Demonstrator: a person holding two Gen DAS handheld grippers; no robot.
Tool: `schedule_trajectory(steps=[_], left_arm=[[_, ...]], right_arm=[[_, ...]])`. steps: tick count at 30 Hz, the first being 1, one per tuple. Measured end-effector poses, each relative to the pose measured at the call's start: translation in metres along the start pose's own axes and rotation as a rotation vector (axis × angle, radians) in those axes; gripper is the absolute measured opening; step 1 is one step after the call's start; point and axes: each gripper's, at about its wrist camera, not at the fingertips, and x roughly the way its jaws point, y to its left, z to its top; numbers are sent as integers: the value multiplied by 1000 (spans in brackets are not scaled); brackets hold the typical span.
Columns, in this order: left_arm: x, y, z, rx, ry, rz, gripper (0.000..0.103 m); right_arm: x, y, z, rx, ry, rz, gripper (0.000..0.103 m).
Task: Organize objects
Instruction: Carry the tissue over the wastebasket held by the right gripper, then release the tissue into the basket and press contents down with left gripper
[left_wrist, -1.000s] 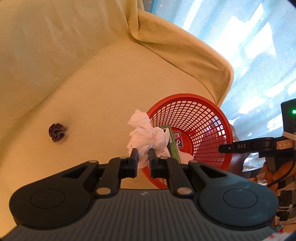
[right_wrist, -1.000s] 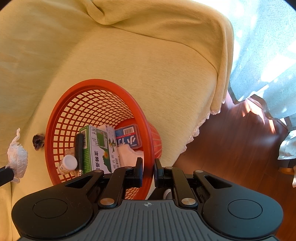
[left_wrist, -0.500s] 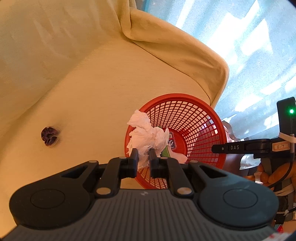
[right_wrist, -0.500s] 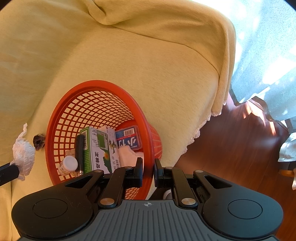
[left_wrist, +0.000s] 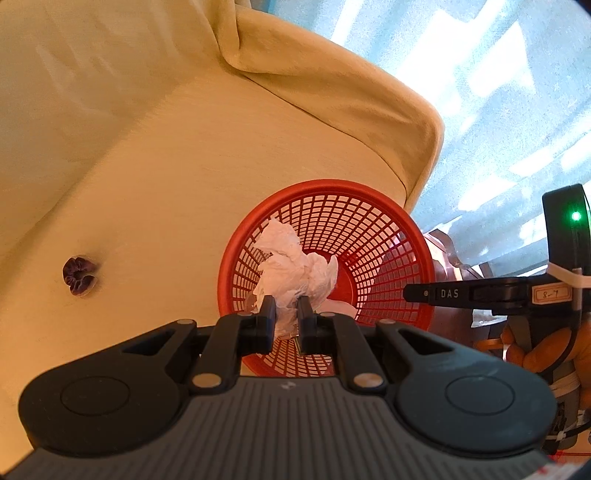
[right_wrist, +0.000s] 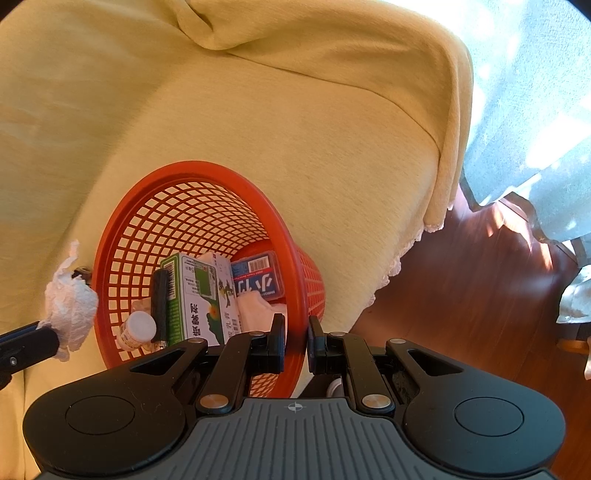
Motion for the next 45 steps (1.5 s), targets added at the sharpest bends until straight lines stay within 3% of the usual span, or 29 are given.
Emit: schedule_trajectory(steps=[25,27,31,37,45], left_arm=[[24,-25,7,27,68,-37,10],[24,-27,8,23,62,-37,12],[23,-28,9,24,50,-36,25],[18,-16,8,1,40,-24,25],[2,28,-10,-67,20,56,25]], right_arm=[[0,1,-2,-30,-5,-4,8],[0,1,-2,-30,-4,-5,8],[0,1,-2,-29,-3,-8,8],[0,1,-2,-28,-2,-10,8],[5,-7,0,-35,-3,-25,8]])
